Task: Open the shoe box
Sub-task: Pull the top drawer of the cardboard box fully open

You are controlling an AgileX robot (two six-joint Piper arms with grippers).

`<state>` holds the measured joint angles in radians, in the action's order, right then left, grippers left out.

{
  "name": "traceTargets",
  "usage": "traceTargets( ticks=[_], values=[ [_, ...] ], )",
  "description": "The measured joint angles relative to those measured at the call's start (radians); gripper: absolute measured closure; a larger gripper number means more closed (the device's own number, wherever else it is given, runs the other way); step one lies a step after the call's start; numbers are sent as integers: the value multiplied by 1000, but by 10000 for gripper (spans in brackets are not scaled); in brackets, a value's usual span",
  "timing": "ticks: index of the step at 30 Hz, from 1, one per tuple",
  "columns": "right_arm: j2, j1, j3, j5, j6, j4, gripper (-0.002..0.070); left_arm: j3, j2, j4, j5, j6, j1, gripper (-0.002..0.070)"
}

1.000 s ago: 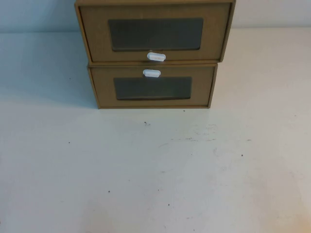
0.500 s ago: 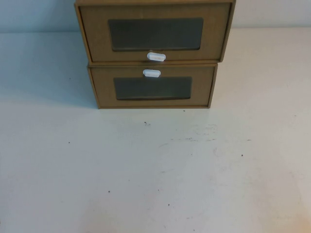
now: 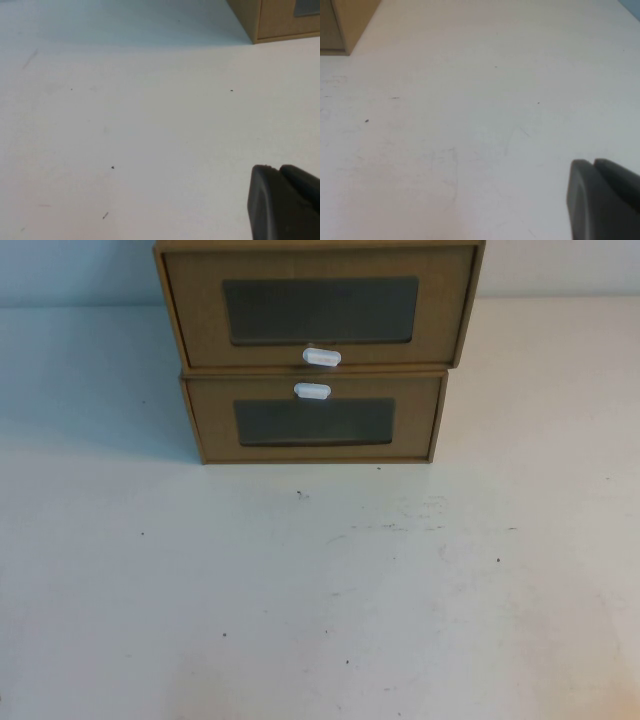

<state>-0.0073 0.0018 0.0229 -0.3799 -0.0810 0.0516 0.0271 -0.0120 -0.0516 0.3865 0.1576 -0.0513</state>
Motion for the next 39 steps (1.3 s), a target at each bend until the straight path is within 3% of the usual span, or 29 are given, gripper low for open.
traceTargets(
  ticks=[11,14,21,28,33,39],
  values=[
    [0,0,0,0,0,0,689,0,0,-47,-18,0,0,680],
    [0,0,0,0,0,0,690,0,0,-159,-54,0,0,680],
    [0,0,0,0,0,0,690,0,0,-583,-222,0,0,680],
    [0,0,0,0,0,0,689,0,0,-678,-325,6,0,680],
    [0,0,0,0,0,0,689,-78,40,-686,-210,13,0,680],
    [0,0,0,0,0,0,690,-325,341,-672,36,135,0,680]
  ],
)
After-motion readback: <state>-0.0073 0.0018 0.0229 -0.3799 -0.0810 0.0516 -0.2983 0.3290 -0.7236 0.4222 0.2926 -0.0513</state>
